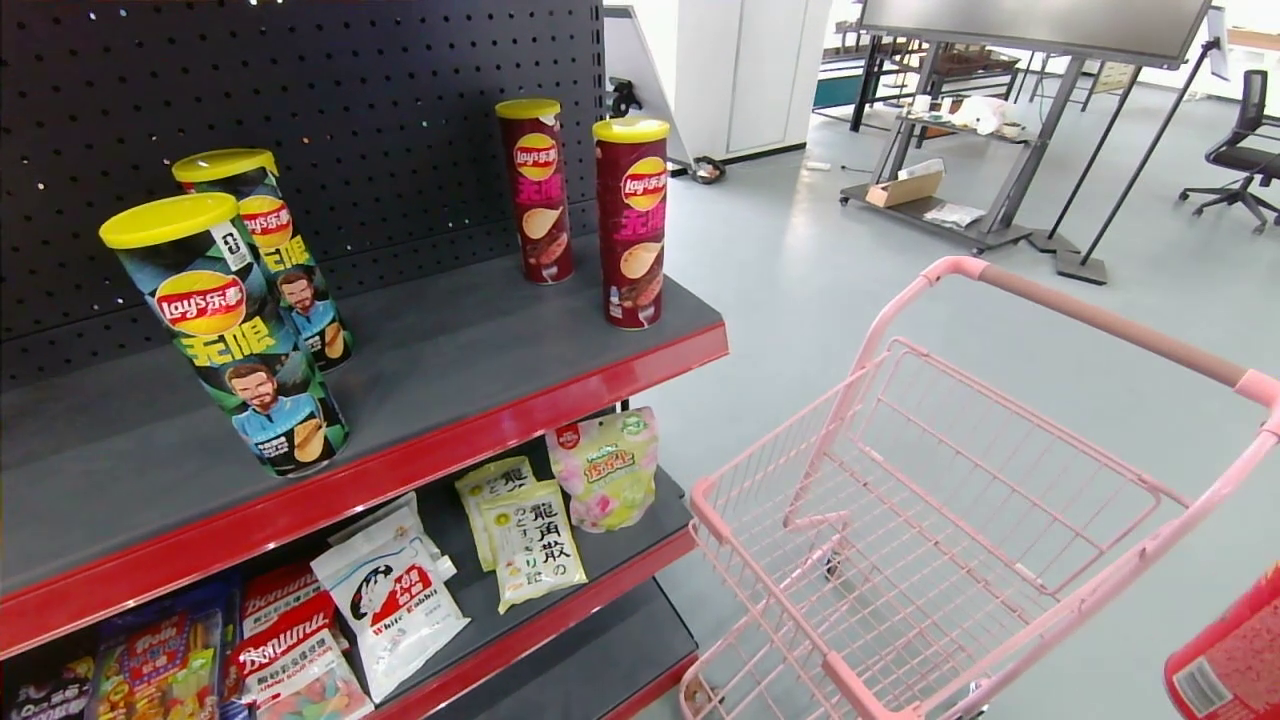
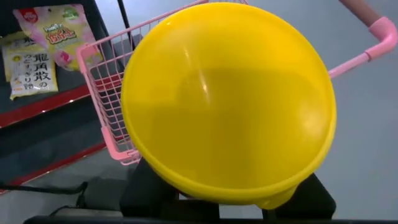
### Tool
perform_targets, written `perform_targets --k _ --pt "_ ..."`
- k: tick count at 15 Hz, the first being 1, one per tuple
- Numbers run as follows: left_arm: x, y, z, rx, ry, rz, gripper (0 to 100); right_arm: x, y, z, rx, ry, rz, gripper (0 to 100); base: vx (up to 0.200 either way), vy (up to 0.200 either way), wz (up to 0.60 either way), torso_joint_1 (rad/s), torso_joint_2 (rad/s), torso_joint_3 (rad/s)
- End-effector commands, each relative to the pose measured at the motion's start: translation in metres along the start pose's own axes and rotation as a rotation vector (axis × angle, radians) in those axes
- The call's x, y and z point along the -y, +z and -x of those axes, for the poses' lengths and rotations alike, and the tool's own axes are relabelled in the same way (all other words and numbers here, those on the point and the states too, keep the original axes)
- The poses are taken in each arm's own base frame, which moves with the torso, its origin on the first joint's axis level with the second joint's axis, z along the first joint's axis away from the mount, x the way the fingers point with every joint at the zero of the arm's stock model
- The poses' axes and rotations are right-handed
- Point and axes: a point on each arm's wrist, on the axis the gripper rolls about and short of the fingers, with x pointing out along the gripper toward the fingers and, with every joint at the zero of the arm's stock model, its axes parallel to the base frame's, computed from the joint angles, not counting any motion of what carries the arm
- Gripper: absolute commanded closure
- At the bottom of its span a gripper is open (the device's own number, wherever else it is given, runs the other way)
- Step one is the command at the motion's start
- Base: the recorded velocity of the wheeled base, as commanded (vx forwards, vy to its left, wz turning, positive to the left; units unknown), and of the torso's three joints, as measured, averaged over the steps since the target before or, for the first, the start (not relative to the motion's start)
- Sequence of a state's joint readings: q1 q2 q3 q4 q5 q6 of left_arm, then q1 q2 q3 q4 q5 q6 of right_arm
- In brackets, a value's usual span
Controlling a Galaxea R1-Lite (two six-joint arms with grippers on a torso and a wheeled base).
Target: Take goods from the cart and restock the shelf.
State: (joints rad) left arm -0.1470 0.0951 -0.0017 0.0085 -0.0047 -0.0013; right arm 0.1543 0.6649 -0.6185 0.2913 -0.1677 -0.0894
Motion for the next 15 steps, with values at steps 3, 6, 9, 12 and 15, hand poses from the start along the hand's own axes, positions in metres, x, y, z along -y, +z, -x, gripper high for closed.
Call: perform_targets --k 3,6,9,12,15 --pt "0.0 0.0 0.0 -0.001 0.0 0.0 0 0.001 -0.015 0.013 0.038 -0.011 -0.001 100 0.0 0.0 0.0 0.116 -0.3 -0.176" --pt "0.0 0.0 0.0 -0.001 0.0 0.0 0 0.001 -0.017 0.011 0.029 -0.015 0.004 100 0.0 0.0 0.0 0.173 -0.43 -0.256" --pt "0.0 0.0 0.0 -0.001 0.0 0.0 0 0.0 -0.021 0.009 0.016 -0.015 0.006 100 0.0 0.0 0.0 0.168 -0.4 -0.235" --pt "0.0 0.0 0.0 -0.001 0.0 0.0 0 -0.001 -0.025 0.007 0.003 -0.015 0.007 100 0.0 0.0 0.0 0.162 -0.38 -0.22" --pt "0.0 0.0 0.0 -0.002 0.0 0.0 0 -0.001 -0.029 0.005 -0.013 -0.024 0.006 100 0.0 0.0 0.0 0.165 -0.36 -0.207"
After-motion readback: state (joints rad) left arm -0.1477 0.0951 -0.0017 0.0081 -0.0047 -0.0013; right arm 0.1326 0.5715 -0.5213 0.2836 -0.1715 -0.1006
